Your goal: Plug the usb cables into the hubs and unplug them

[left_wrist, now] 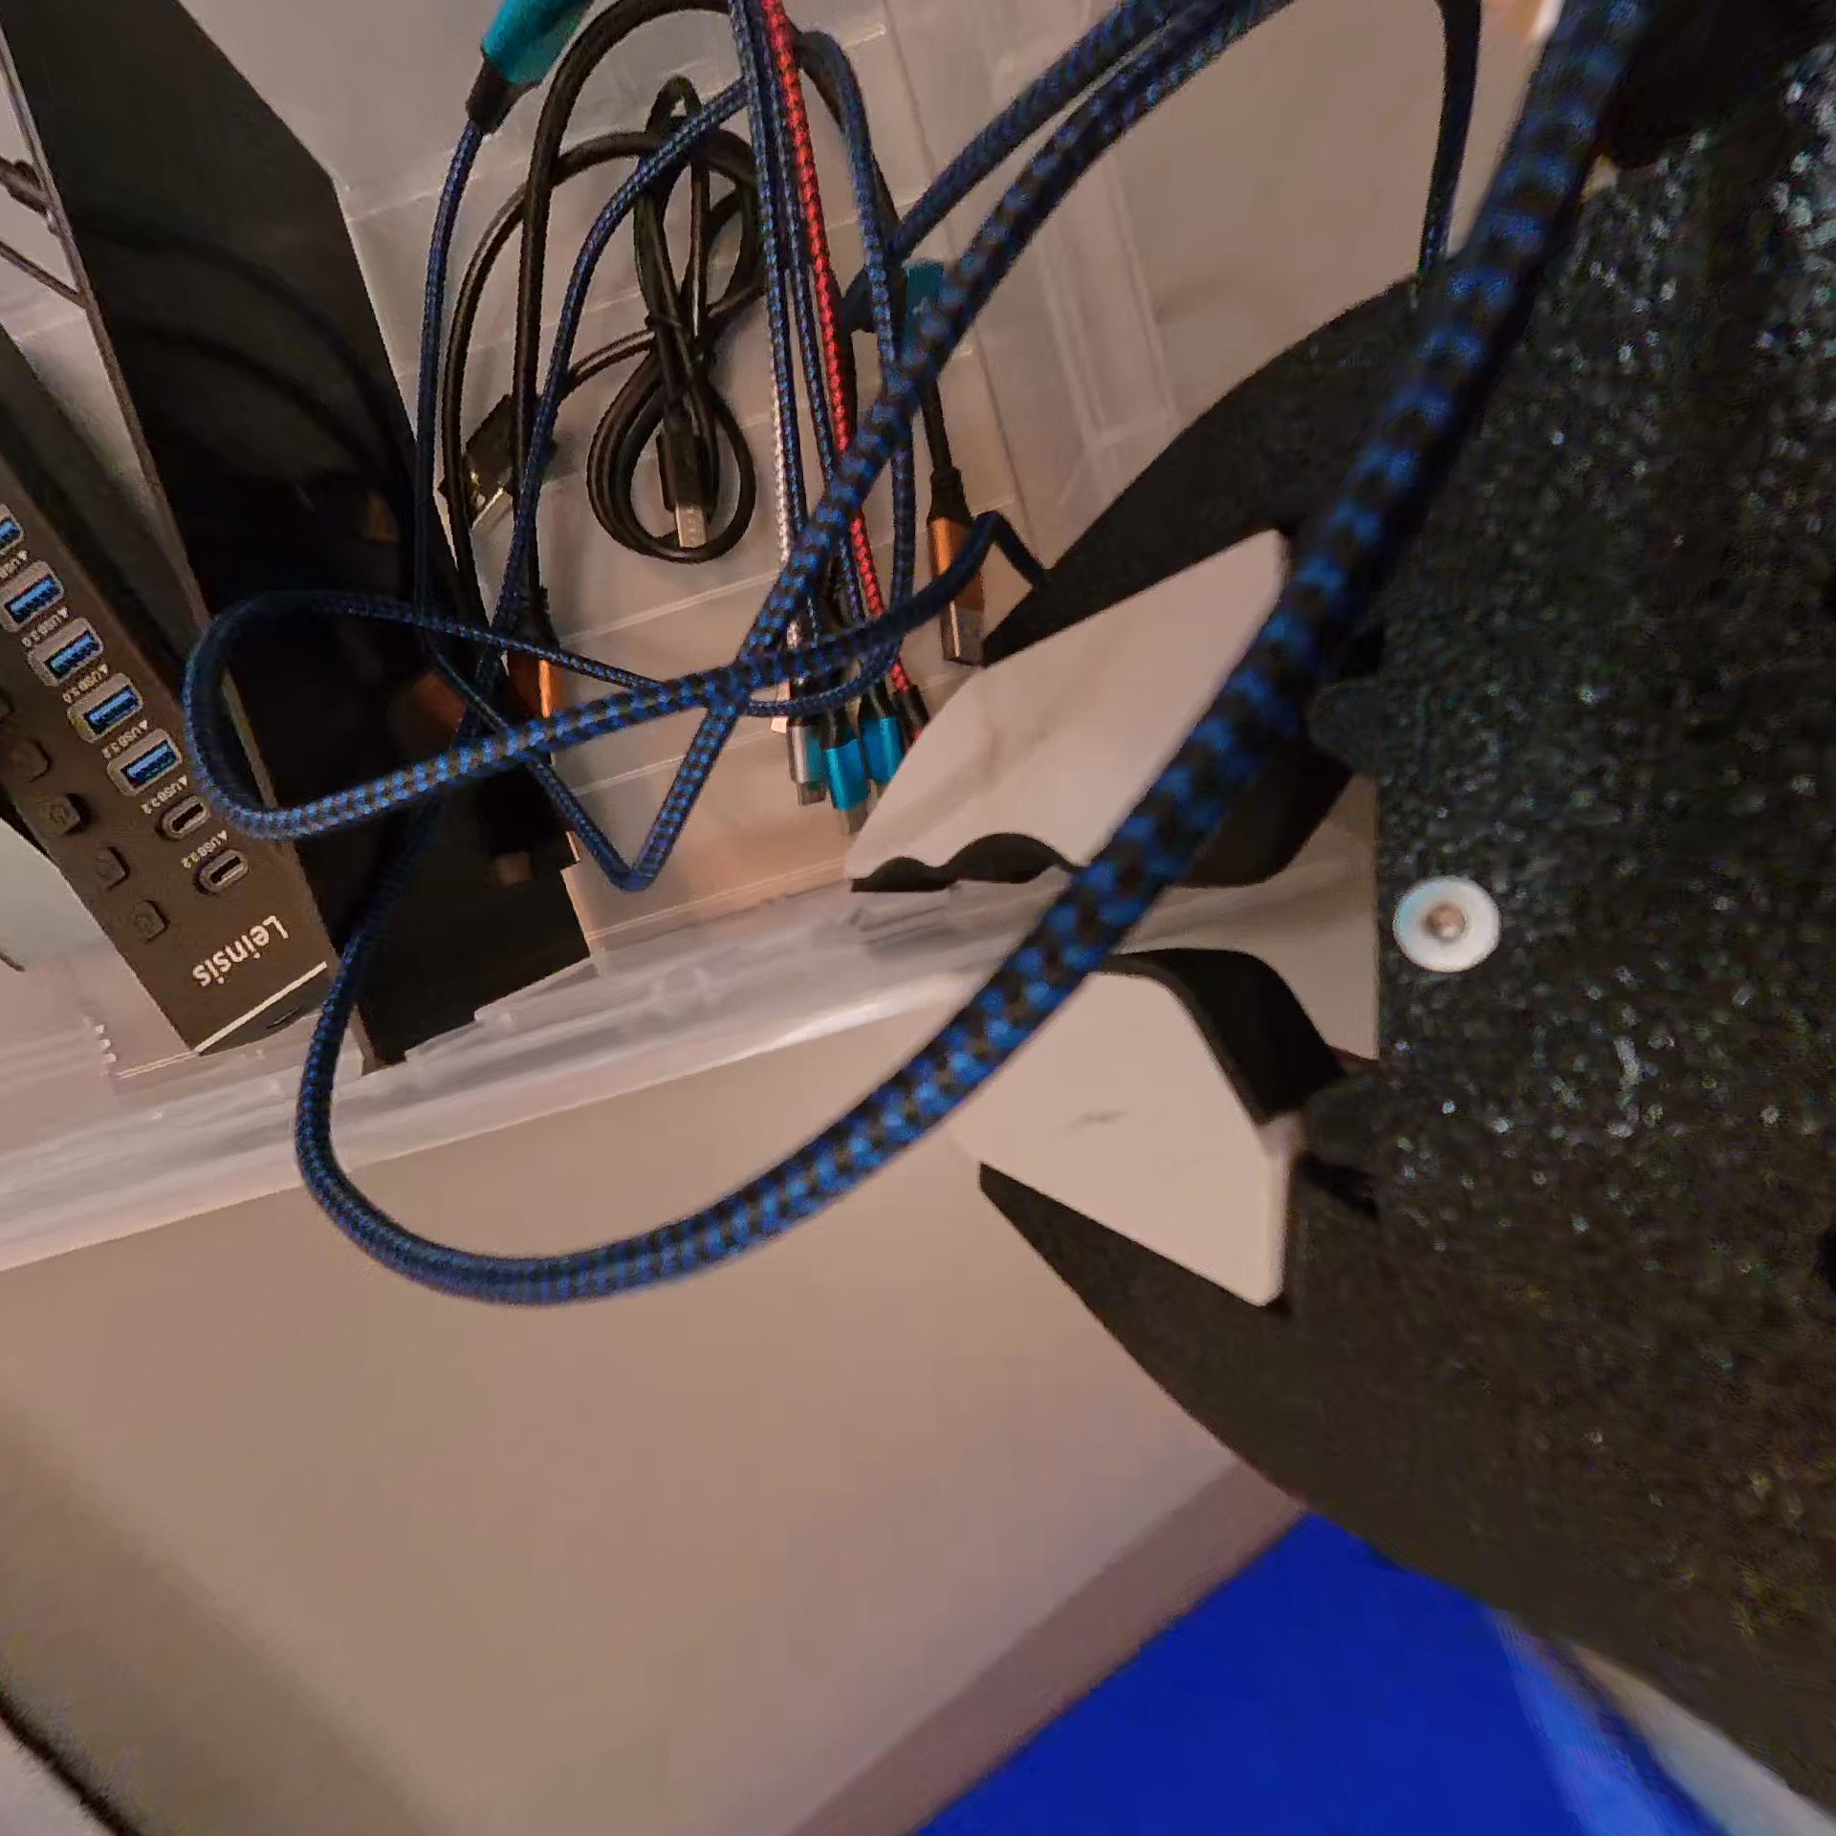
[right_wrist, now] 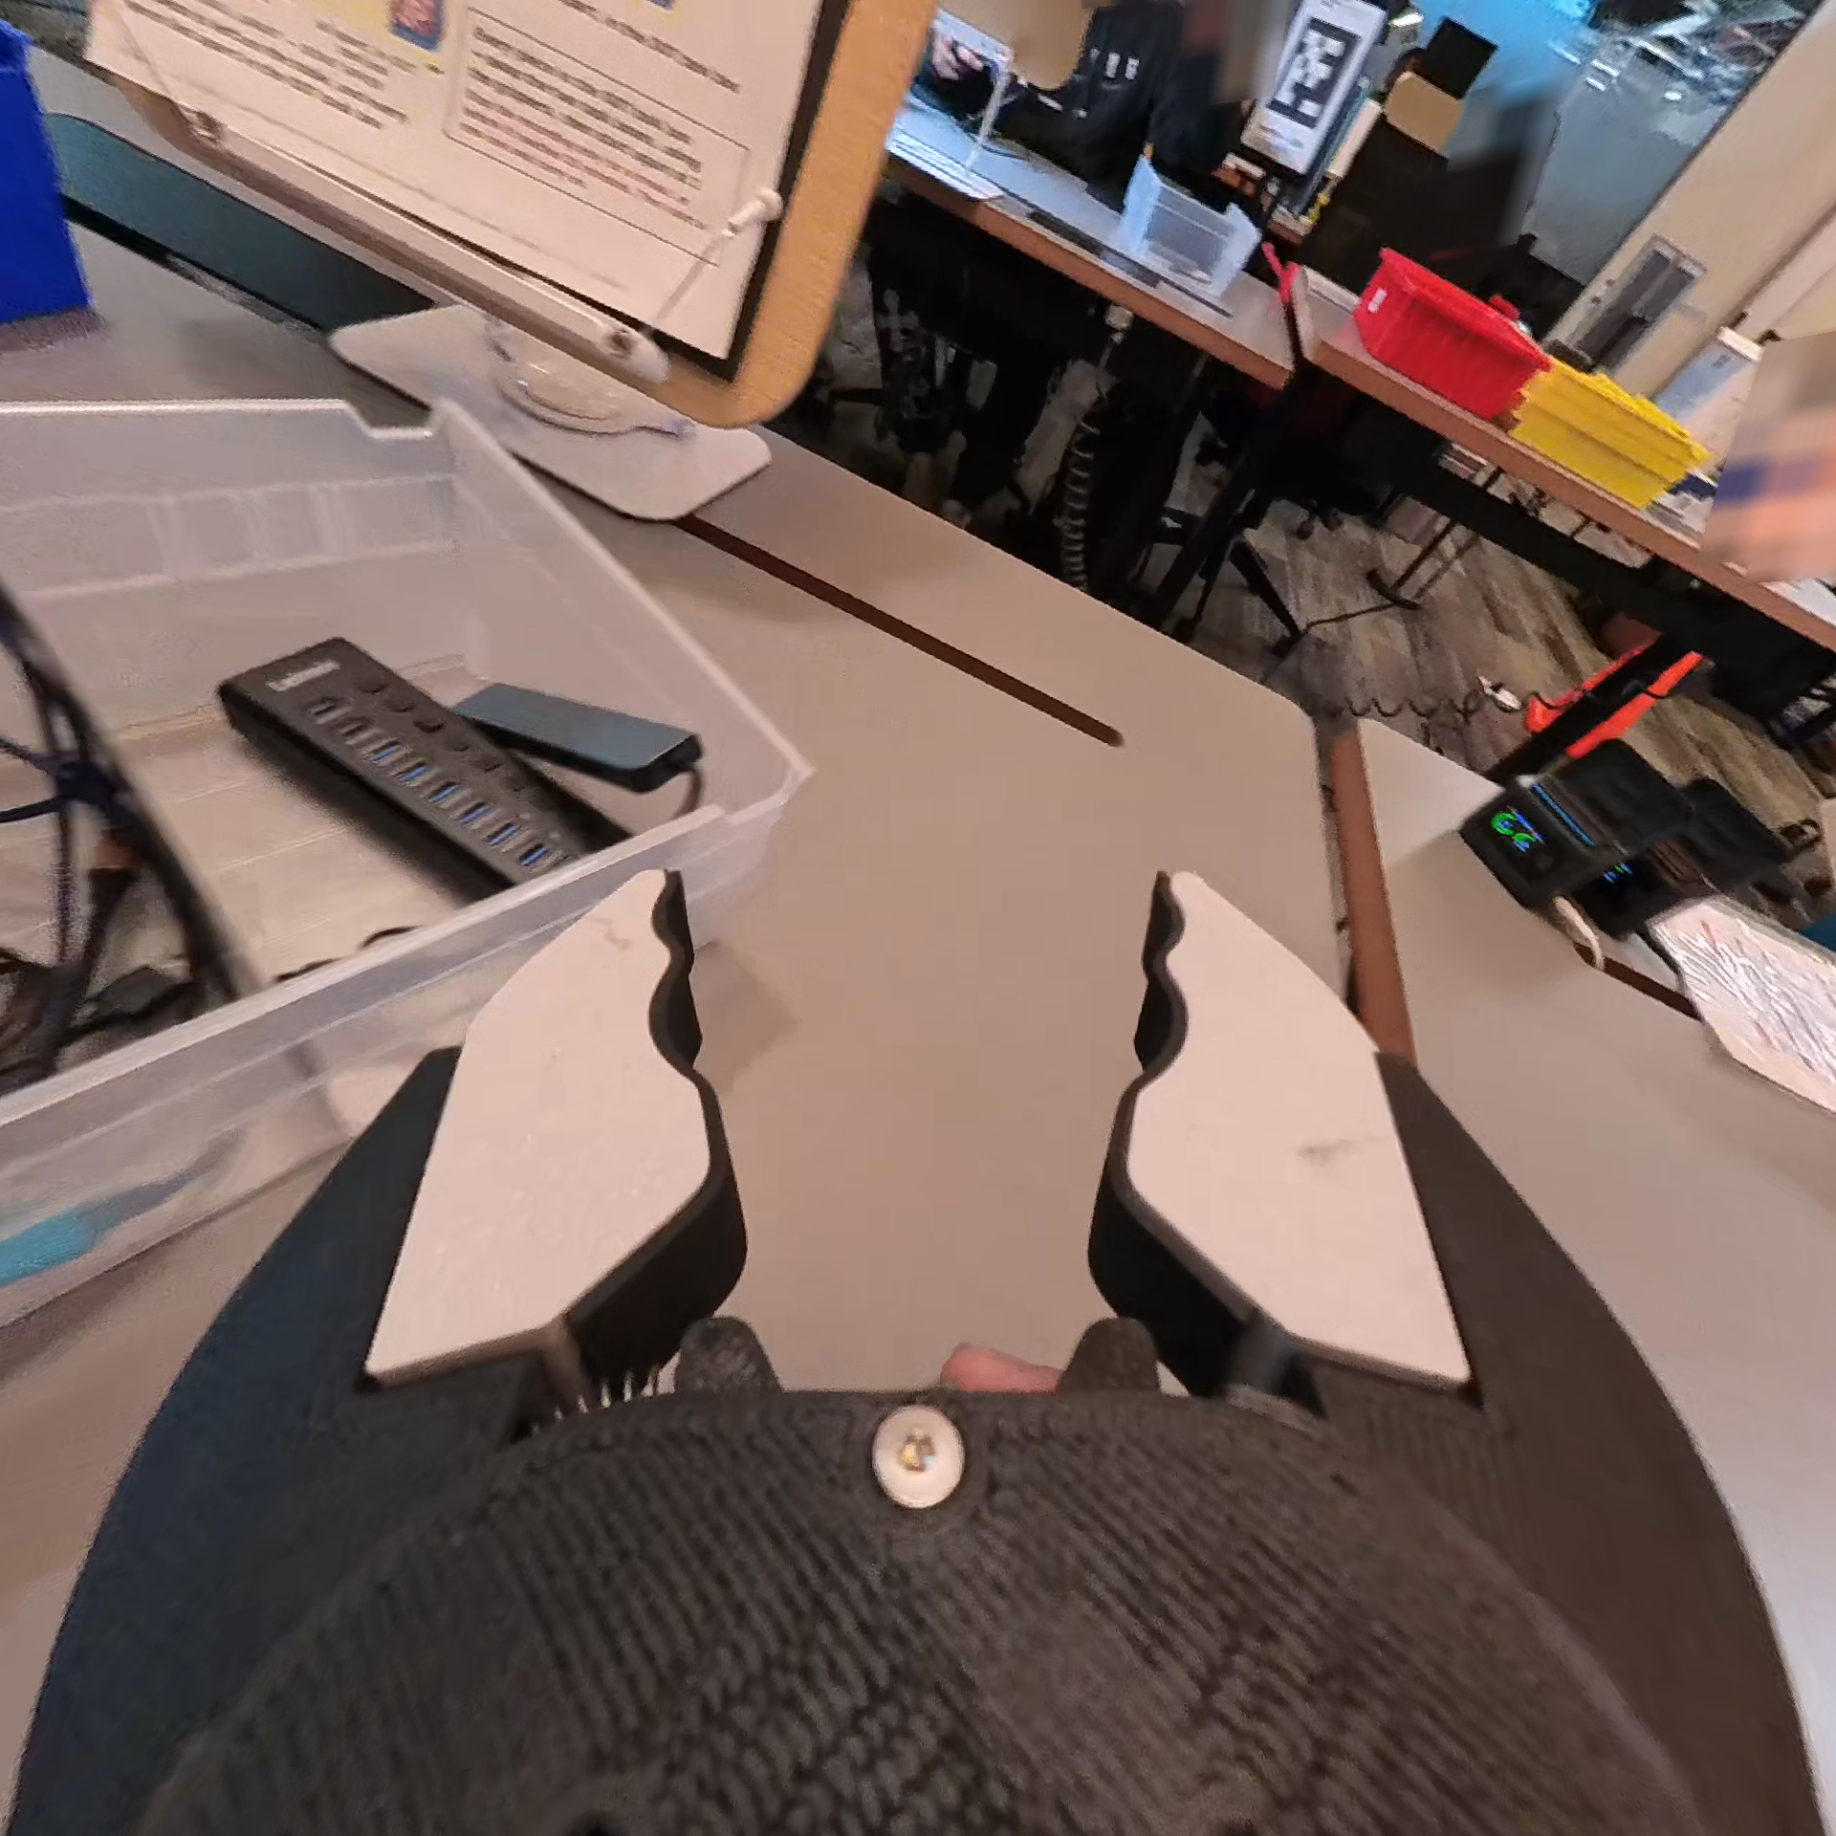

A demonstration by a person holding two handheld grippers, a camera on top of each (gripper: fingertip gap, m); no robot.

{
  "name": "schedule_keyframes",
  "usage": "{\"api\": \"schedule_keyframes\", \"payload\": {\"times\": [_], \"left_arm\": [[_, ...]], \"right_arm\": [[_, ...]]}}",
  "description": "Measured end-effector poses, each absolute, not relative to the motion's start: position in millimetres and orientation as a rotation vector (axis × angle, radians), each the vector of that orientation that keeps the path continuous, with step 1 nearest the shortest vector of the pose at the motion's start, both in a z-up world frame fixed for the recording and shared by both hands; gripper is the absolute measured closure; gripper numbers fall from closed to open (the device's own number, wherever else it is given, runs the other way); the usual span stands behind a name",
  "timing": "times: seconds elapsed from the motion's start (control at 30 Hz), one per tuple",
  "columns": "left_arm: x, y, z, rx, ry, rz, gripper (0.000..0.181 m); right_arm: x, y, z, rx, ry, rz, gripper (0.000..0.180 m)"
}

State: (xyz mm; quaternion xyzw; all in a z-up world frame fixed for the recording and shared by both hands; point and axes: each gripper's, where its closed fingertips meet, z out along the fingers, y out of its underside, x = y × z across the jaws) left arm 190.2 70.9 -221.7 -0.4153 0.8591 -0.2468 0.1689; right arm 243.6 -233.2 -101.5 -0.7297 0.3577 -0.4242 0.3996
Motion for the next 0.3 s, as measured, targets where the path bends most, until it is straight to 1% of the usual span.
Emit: {"api": "schedule_keyframes", "payload": {"times": [0.17, 0.3], "left_arm": [[111.6, 134.7, -221.5, -1.212, 2.468, -0.688, 0.174], [43.8, 188.0, -220.9, -1.292, 2.473, -0.663, 0.175]], "right_arm": [[232.8, -179.0, -103.2, -1.920, 0.749, -1.026, 0.092], [214.5, -104.3, -105.7, -1.902, 0.621, -0.848, 0.087]]}}
